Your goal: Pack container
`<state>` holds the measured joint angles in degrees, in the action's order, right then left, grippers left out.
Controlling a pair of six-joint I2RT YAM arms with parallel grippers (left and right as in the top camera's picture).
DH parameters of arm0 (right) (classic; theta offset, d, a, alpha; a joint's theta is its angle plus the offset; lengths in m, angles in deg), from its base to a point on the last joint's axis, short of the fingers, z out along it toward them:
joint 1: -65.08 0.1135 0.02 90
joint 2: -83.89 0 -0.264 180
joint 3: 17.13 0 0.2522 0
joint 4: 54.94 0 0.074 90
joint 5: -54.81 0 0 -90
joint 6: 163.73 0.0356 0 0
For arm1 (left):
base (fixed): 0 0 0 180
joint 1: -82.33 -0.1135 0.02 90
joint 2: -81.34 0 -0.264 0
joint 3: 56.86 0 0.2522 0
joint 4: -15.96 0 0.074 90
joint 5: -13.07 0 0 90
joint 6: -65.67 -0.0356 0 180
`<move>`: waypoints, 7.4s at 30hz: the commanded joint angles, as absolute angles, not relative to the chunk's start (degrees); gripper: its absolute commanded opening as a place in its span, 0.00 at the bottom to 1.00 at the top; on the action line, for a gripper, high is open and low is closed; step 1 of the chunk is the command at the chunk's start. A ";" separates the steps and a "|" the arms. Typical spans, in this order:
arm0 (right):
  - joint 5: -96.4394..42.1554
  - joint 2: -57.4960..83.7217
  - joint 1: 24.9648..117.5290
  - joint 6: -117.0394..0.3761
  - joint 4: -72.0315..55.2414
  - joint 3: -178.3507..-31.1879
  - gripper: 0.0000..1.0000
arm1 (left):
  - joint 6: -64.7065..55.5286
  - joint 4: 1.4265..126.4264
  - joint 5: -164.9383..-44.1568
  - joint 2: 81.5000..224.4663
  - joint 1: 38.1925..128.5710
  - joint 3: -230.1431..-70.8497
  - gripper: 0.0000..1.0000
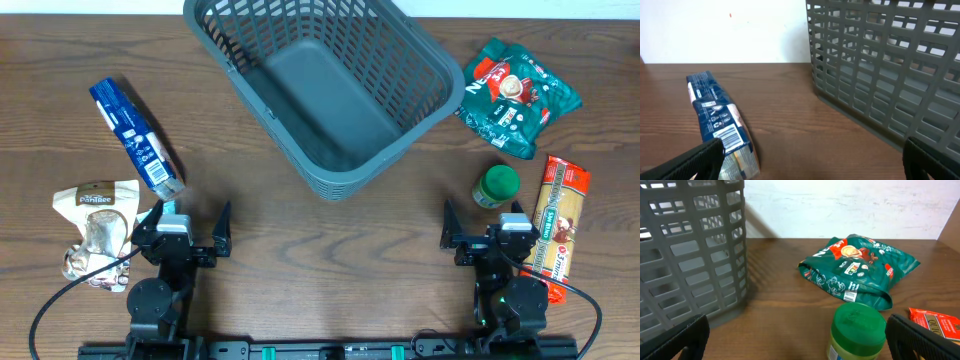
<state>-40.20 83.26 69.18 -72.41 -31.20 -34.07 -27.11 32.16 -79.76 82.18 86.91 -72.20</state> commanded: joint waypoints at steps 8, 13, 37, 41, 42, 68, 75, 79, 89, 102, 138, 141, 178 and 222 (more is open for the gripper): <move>-40.94 83.59 69.73 -71.42 -31.18 -33.83 0.99 | -26.78 33.67 -79.46 81.63 87.09 -70.87 0.99; -40.97 83.59 69.73 -71.42 -31.18 -33.83 0.99 | -26.81 33.67 -79.46 81.63 87.09 -70.87 0.99; -40.94 83.59 69.73 -71.42 -31.18 -33.83 0.99 | -26.78 33.67 -79.46 81.63 87.09 -70.87 0.99; -40.97 83.59 69.73 -71.42 -31.18 -33.83 0.99 | -26.78 33.67 -79.46 81.63 87.09 -70.87 0.99; -40.94 83.59 69.73 -71.42 -31.18 -33.83 0.99 | -26.78 33.67 -79.46 81.63 87.09 -70.87 0.99; -35.41 83.52 69.66 -55.93 -31.09 -33.83 0.99 | -22.59 33.51 -79.50 81.63 87.09 -71.02 0.98; -29.14 83.22 69.64 -53.17 -31.55 -35.28 0.99 | -18.87 35.48 -79.50 84.63 87.09 -79.44 0.99; -29.14 79.90 69.51 -54.35 -31.49 -40.89 0.99 | -18.89 45.71 -79.52 93.26 87.09 -91.61 0.99; -26.28 51.00 69.44 -61.98 -8.32 -74.62 0.99 | -19.33 66.95 -80.18 124.82 87.09 -127.83 0.98; -26.80 18.85 69.47 -66.31 39.20 -128.32 0.99 | -23.20 97.75 -82.76 147.57 87.06 -166.76 0.99; -16.73 -8.58 83.83 -74.02 54.74 -160.21 0.01 | -35.29 98.84 -86.62 177.58 94.74 -197.29 0.61; -16.99 -9.80 84.83 -78.18 54.54 -160.19 0.01 | -37.23 97.86 -85.69 177.65 96.94 -197.29 0.61; -35.17 -28.95 76.61 -74.44 41.21 -160.17 0.01 | -43.79 95.48 -83.13 191.03 99.13 -197.23 0.69; -37.16 -31.66 69.90 -77.24 38.98 -160.14 0.01 | -40.88 111.43 -83.15 191.07 99.20 -197.23 0.69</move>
